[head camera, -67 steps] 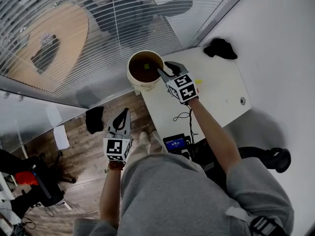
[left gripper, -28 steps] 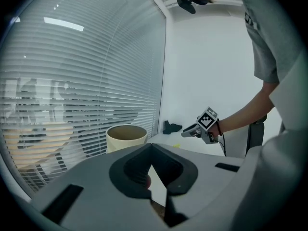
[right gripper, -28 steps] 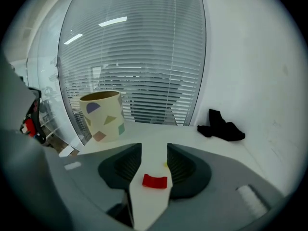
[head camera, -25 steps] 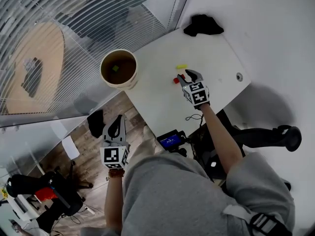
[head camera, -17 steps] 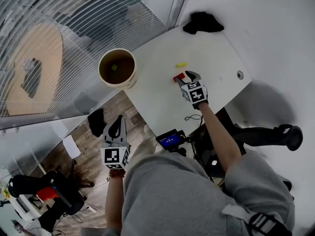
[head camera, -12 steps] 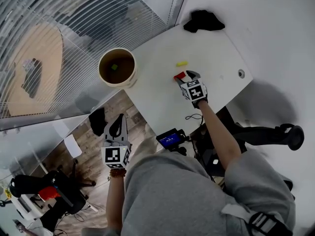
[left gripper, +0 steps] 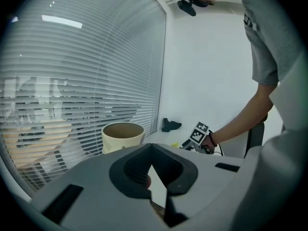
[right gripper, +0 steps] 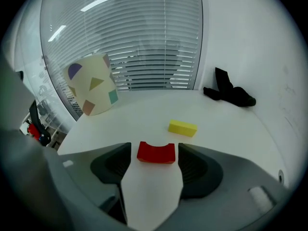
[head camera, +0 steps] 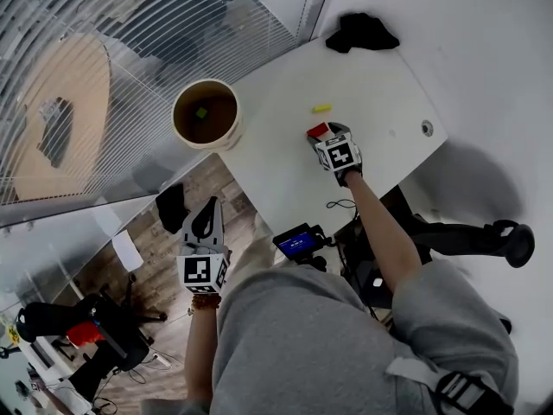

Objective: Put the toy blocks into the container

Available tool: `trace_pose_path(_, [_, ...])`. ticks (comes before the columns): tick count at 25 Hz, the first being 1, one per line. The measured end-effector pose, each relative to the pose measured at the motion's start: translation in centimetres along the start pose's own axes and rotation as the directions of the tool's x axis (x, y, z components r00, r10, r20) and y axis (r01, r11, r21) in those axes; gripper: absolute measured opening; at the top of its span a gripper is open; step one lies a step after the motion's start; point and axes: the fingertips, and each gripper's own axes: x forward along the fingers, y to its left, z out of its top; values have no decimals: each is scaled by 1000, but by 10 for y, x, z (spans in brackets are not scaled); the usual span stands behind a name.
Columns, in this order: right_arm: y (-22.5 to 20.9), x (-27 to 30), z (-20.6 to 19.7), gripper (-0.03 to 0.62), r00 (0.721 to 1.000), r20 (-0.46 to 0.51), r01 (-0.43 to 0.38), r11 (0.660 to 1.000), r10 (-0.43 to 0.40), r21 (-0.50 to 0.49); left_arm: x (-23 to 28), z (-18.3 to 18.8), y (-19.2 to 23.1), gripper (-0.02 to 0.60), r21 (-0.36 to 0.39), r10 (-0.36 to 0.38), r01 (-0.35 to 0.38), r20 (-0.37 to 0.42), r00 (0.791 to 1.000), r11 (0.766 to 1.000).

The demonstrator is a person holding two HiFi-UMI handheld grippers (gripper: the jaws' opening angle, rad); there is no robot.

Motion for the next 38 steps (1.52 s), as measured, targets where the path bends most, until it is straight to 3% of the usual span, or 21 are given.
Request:
trace_pose_path(17, [-3, 22, -15, 319, 997, -67, 28, 1000, -29, -11, -4, -3, 1, 8, -8, 24, -24, -1, 1000, 1000])
trace_pose_path(25, [-6, 21, -14, 307, 997, -63, 52, 999, -52, -7, -6, -3, 5, 8, -9, 27, -27, 4, 1000, 1000])
trace_pose_path(38, [10, -3, -12, 307, 999, -36, 19, 999, -21, -41, -11, 1, 5, 8, -8, 20, -20, 34, 999, 1000])
